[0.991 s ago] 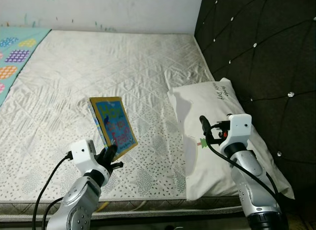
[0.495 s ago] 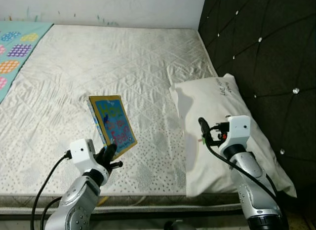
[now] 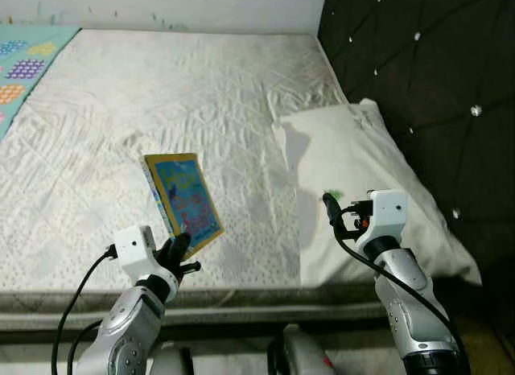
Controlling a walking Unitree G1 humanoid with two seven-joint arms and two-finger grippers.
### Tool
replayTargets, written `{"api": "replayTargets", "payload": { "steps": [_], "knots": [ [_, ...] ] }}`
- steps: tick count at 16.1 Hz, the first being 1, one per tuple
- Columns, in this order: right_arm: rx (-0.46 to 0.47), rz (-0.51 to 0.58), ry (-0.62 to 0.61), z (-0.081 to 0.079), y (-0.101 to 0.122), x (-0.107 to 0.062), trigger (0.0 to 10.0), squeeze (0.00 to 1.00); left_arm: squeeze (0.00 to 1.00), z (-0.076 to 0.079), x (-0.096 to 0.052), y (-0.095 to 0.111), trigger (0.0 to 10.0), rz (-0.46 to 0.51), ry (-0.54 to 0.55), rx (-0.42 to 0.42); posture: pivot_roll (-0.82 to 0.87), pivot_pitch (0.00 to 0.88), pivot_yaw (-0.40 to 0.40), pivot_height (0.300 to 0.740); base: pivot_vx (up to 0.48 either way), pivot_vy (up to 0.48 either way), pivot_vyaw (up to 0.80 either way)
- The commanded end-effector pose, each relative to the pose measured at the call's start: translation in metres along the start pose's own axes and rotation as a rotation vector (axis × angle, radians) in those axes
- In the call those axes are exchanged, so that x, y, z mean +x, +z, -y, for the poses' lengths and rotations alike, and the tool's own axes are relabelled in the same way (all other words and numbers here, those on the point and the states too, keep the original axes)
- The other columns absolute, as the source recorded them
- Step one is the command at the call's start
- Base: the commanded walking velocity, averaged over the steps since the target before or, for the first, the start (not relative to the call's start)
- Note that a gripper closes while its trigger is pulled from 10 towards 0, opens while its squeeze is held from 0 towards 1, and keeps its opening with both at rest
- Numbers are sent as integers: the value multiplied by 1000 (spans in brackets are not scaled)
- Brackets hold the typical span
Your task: Clean up the room
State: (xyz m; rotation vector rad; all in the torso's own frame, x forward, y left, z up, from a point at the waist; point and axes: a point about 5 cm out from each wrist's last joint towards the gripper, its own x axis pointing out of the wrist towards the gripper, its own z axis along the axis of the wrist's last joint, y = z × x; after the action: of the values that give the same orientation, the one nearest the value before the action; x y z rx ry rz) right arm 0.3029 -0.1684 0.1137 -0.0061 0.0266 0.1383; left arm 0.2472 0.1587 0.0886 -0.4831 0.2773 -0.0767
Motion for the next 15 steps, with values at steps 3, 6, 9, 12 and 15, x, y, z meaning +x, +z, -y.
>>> {"api": "replayTargets", "payload": {
  "steps": [3, 6, 9, 12, 15],
  "knots": [
    [7, -9, 20, -2, -1, 1, 10000, 0, 0, 3, 1, 10, 10000, 54, 2, 25, -46, 159, -28, 638, 0, 0, 0],
    [5, -9, 27, -4, -1, 2, 10000, 0, 0, 3, 1, 11, 10000, 59, 8, 23, -47, 158, -30, 606, 0, 0, 0],
    [4, -8, 31, -4, -1, 3, 10000, 0, 0, 3, 2, 11, 10000, 62, 13, 26, -48, 158, -30, 571, 0, 0, 0],
    [5, -8, 33, -4, -1, 3, 10000, 0, 0, 3, 3, 11, 10000, 68, 8, 27, -48, 157, -30, 536, 0, 0, 0],
    [6, -6, 27, -4, -1, 3, 10000, 0, 0, 5, 3, 13, 10000, 80, -8, 11, -48, 155, -32, 521, 0, 0, 0]
  ]
}}
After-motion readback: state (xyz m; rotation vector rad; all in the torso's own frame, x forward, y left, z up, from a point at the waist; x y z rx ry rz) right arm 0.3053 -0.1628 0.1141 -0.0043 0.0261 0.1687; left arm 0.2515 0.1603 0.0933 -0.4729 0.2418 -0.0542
